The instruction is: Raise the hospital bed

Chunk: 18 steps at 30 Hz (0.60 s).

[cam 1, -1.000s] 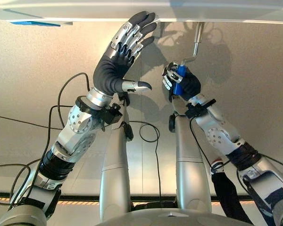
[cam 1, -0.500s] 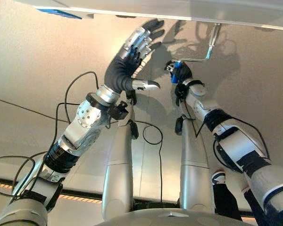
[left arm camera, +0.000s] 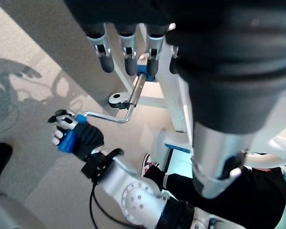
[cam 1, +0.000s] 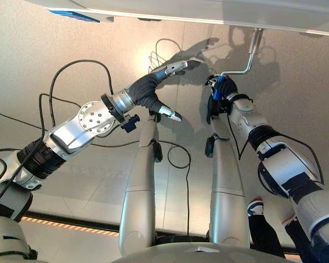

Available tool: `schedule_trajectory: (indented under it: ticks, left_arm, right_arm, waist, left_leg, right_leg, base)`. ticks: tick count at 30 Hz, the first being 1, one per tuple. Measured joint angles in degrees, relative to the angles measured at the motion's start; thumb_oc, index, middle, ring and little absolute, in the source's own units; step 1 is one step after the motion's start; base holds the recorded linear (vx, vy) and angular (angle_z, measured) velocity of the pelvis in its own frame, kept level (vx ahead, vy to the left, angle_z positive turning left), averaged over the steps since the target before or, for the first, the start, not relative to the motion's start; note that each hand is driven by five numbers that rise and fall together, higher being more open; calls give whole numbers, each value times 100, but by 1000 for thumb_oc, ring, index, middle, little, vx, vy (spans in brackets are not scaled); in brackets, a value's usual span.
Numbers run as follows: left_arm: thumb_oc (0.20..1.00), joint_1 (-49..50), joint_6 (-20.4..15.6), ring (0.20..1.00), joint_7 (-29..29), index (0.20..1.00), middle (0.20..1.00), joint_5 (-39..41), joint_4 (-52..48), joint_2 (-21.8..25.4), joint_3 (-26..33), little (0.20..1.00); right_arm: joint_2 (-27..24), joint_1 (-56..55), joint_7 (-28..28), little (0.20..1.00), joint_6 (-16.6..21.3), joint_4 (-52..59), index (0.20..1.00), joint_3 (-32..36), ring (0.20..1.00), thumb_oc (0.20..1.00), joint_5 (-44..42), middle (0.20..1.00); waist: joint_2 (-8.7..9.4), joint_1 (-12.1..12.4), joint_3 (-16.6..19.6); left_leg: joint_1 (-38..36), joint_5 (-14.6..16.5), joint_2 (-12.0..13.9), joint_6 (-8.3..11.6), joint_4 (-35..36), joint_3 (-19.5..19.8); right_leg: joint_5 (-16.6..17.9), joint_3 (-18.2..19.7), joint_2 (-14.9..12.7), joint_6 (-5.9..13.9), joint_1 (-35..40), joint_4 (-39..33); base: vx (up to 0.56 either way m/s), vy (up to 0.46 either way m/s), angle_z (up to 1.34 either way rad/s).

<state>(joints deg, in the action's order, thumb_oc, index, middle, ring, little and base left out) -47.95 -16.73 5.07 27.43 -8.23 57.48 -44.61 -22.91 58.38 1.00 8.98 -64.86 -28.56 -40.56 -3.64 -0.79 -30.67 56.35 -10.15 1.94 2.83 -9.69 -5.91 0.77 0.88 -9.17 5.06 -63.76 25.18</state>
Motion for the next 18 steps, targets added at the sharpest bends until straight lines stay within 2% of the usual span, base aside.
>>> schedule_trajectory:
  ticks: [5,9,10,12,18]
  left_arm:
    - [1000,-166,14,1000,15,1000,1000,-340,82,2,-154,1000]
    - [1000,-196,19,1000,18,1000,1000,-428,158,5,-153,1000]
    - [1000,-182,19,1000,18,1000,1000,-429,175,7,-139,1000]
    - [1000,-153,28,1000,17,1000,1000,-430,196,5,-133,1000]
    - [1000,-104,96,1000,12,1000,1000,-551,191,4,-129,1000]
  right_arm:
    - [0,26,3,200,0,-327,200,294,200,200,-74,200]
    - [-154,-23,-55,200,-2,-756,200,898,200,200,-322,200]
    - [-335,-93,-100,200,7,-834,200,1227,200,200,-460,200]
    - [-679,-193,-54,200,71,-811,200,1217,200,200,-513,200]
    - [-753,-299,-1,200,125,-749,200,1246,200,200,-508,200]
  waist:
    - [0,1,0]
    - [0,-17,0]
    - [0,-18,0]
    - [0,-36,0]
    - [-1,-71,1]
  left_leg:
    - [-1,0,-10,-4,3,-4]
    - [-2,0,-27,-5,3,-6]
    - [-6,0,-30,-6,3,-9]
    - [-30,1,-26,-6,4,-5]
    - [-73,-11,-29,-22,29,-4]
  right_leg:
    - [6,12,-11,10,1,-7]
    - [11,15,-15,15,5,-16]
    - [13,21,-15,16,6,-15]
    - [15,15,-9,16,36,-23]
    - [19,21,-30,28,87,-54]
  base:
    - [0,0,0]
    - [0,8,0]
    - [0,0,0]
    - [0,0,0]
    - [0,2,1]
